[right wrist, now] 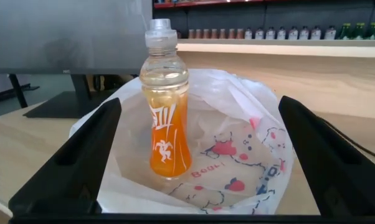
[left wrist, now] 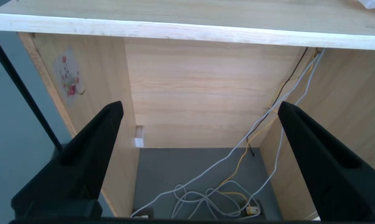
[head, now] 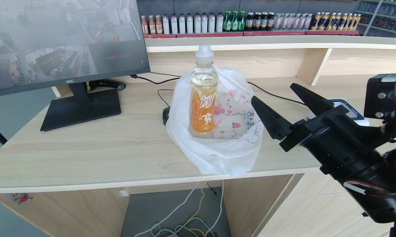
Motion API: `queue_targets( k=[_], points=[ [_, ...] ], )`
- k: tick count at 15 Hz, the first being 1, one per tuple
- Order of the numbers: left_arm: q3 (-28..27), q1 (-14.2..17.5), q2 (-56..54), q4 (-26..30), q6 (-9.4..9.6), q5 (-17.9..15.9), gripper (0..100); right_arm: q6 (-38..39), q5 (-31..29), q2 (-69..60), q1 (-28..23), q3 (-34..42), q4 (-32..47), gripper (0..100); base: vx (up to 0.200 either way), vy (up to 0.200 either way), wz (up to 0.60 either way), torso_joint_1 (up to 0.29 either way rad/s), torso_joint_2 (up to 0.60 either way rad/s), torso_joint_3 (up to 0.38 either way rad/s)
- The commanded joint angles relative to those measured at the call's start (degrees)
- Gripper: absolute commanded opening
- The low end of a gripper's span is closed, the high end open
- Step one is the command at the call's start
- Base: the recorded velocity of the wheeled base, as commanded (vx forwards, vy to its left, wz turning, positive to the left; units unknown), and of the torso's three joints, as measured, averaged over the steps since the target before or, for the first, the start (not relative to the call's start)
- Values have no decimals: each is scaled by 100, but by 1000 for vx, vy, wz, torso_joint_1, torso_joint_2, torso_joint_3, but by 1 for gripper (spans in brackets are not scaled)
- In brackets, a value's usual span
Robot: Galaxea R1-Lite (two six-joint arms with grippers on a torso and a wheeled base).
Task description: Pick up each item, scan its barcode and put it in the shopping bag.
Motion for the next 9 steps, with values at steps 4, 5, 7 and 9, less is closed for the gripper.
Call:
queue_targets(
  k=[4,5,7,9],
  points=[
    [0,0,-1,-1,9,0,100,7,1,-48,-276,-25,-39,100,0,0,0,0,0,0],
    [0,0,-1,-1,0,0,100,7,1,-39,-284,-25,-39,100,0,0,0,0,0,0],
    [0,0,-1,-1,0,0,100,-2,-8,-75,-284,62,-39,100,0,-200,0,-7,-2,2],
    [0,0,-1,-1,-18,0,100,-2,-8,-66,-302,62,-39,100,0,-200,0,12,0,0]
  ],
)
